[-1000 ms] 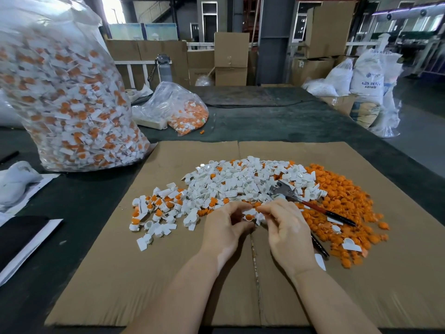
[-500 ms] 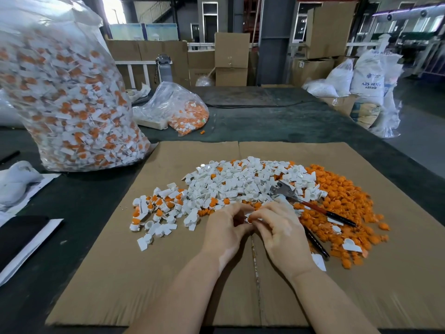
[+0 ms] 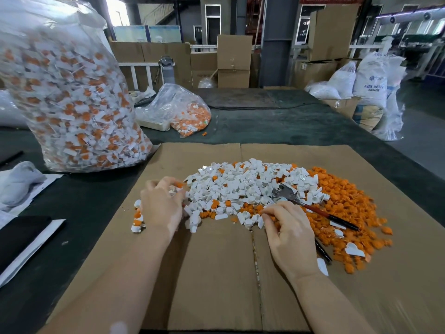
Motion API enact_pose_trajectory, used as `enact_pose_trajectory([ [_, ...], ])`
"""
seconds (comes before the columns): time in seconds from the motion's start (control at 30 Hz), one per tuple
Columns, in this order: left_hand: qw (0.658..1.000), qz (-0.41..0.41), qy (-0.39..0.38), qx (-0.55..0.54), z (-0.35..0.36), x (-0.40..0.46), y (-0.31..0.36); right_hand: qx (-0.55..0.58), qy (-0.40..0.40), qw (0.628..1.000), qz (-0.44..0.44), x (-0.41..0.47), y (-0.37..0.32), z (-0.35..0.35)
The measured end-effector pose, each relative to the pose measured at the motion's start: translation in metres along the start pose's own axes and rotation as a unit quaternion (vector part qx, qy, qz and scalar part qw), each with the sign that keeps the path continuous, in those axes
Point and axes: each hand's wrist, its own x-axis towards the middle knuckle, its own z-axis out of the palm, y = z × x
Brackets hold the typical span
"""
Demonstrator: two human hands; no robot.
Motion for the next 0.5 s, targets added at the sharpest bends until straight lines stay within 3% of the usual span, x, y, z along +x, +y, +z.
enact_pose_trajectory([
  [0.2, 0.991, -0.002, -0.001, 0.134, -0.003, 0.005, -0.004, -0.035, 0.012, 0.999, 0.011, 0.001, 0.001, 0.001],
  [0.37, 0.992, 0.081, 0.009, 0.092, 0.007, -0.007, 0.005, -0.070, 0.014, 0.997, 0.035, -0.001, 0.000, 0.002],
  [0.5, 0.986, 0.142, -0.041, 0.077, 0.020, -0.023, 0.017, -0.105, 0.033, 0.992, 0.065, -0.002, 0.001, 0.002],
])
